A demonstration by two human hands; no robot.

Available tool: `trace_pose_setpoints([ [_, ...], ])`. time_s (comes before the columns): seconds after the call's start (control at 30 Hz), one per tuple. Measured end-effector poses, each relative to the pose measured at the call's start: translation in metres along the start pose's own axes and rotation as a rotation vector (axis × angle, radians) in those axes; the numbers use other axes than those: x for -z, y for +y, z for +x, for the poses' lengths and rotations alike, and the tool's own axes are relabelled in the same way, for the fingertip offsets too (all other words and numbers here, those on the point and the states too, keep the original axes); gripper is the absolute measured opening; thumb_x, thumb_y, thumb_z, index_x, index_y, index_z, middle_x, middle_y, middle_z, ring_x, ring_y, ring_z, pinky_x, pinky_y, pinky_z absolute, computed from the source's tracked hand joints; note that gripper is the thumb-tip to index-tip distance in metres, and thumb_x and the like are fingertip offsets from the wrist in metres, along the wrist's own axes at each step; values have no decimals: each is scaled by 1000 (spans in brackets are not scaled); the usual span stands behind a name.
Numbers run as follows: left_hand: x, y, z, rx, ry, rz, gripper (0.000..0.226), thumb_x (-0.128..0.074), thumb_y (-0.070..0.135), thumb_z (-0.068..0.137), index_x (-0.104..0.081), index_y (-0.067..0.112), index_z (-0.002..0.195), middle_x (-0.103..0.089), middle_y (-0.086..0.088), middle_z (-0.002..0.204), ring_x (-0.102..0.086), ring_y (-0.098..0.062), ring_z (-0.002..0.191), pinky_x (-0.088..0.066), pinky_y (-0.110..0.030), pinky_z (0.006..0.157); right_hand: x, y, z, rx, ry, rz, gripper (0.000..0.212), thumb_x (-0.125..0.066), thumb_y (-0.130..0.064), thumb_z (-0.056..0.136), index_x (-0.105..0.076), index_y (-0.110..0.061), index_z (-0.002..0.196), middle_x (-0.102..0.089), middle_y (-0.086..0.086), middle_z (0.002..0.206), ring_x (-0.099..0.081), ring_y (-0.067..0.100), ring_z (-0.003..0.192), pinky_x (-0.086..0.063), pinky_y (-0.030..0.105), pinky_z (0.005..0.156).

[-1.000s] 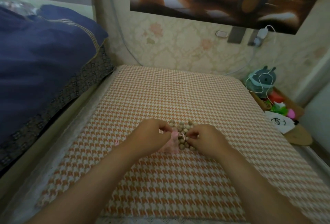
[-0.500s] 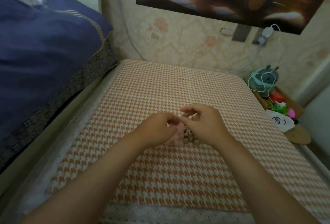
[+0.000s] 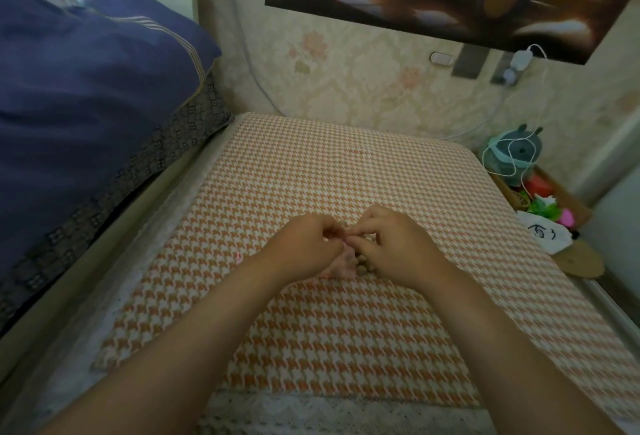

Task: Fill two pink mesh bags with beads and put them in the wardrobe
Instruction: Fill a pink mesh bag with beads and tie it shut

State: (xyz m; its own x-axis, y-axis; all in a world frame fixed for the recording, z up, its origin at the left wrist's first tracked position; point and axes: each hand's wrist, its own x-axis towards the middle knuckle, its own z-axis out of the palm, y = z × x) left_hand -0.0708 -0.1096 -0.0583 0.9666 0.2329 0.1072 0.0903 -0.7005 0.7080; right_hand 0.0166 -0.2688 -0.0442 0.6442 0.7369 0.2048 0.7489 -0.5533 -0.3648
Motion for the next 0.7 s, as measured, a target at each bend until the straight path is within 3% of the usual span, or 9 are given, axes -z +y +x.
trace_pose_setpoints([
  [0.13, -2, 1, 3, 26, 60, 27, 17, -60, 30, 90, -75, 25, 98, -73, 8, 92, -64, -7, 83, -54, -30, 78, 4, 4, -4, 17, -88, -40, 14, -61, -37, 89, -73, -42, 94, -59, -19, 103, -50, -2, 79, -53, 38, 78],
  [0.23, -4, 1, 4, 43, 68, 44, 19, -63, 24, 87, -75, 24, 101, -73, 7, 97, -64, -6, 85, -54, -26, 79, 8, 4, -6, 5, -140, -29, 15, -59, -34, 83, -72, -39, 88, -63, -17, 101, -53, 0, 80, -54, 37, 78],
  [0.33, -2, 2, 3, 60, 79, 78, 23, -61, 24, 86, -74, 29, 104, -70, 12, 99, -62, -1, 81, -51, -20, 70, 13, 7, -5, -36, -62, 110, 19, -60, -22, 86, -73, -35, 91, -67, -17, 99, -55, -4, 72, -50, 27, 72],
  [0.4, 0, 2, 2, 57, 98, 94, 20, -61, 25, 85, -74, 31, 100, -68, 15, 96, -61, 1, 76, -47, -16, 65, 12, 15, -4, -83, 21, 114, 19, -61, -17, 88, -72, -32, 92, -69, -16, 97, -54, -5, 72, -50, 27, 72],
  [0.53, 1, -1, 2, 21, 109, 88, 16, -66, 27, 84, -74, 28, 98, -65, 19, 89, -55, 9, 75, -39, -8, 65, 0, 32, -6, -165, -54, -1, 15, -65, -24, 88, -75, -34, 94, -71, -14, 100, -64, 7, 91, -55, 33, 82],
  [0.7, -3, -4, 2, -14, 29, 111, 21, -63, 24, 88, -72, 29, 107, -65, 18, 101, -52, 11, 75, -39, -9, 69, -16, 34, -5, -164, -184, -141, 16, -74, -41, 81, -76, -34, 95, -71, -13, 97, -65, 11, 91, -53, 30, 76],
])
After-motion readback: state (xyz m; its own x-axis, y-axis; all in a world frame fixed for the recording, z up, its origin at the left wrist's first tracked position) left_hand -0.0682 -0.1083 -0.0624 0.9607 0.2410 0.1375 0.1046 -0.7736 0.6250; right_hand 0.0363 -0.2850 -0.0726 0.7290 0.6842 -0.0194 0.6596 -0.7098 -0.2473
